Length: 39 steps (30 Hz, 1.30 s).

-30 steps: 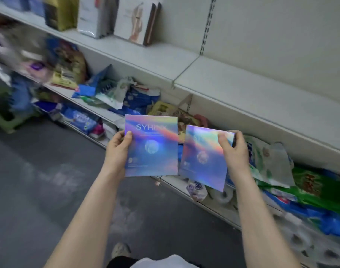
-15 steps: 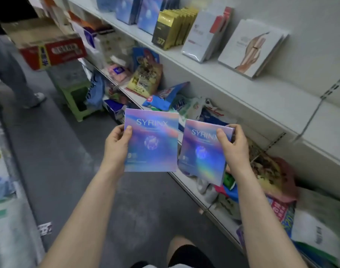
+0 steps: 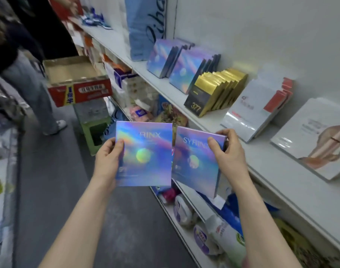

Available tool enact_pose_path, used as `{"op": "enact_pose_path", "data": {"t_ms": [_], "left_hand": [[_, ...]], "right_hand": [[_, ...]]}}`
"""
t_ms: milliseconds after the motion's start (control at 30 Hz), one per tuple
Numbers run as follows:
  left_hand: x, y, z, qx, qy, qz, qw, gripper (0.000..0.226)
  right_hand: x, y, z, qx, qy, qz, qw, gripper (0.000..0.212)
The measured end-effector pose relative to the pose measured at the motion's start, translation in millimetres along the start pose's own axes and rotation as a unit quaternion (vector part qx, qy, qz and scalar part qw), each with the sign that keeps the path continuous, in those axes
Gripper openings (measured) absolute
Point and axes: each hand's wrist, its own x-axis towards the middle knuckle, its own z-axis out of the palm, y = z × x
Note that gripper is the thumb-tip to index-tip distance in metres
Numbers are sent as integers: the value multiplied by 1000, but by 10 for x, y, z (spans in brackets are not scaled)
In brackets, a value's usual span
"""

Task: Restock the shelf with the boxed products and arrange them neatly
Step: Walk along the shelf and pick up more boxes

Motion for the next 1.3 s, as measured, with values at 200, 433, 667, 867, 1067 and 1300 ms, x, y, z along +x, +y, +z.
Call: {"op": "enact_pose_path", "data": {"t_ms": [200,433,667,867,1067,1300], "left_hand": [[1011,16,102,-5,17,4,1000,15],[2408,-15,89,-17,-20,-7,1000,18],[3649,119,102,4,-118,-28,993,14],[4165,92,274,7,-181,-37,983,19],[4311,16,531,-7,-233,-44,971,13],[4341,67,918,4,-298,-16,955,12]], "right_hand": [[984,-311,592,-66,-30,-72,995,21],[2235,-730,1259,-103,46,-119,986,26],[3405,-834,1621,-134,131,-37,981,38],[3777,-652,1729,-186,158,-6,970,42],[3855,-507,1725,-390,185,-28,902,40],[3733,-587,1888,-426,212,-100,874,38]]}}
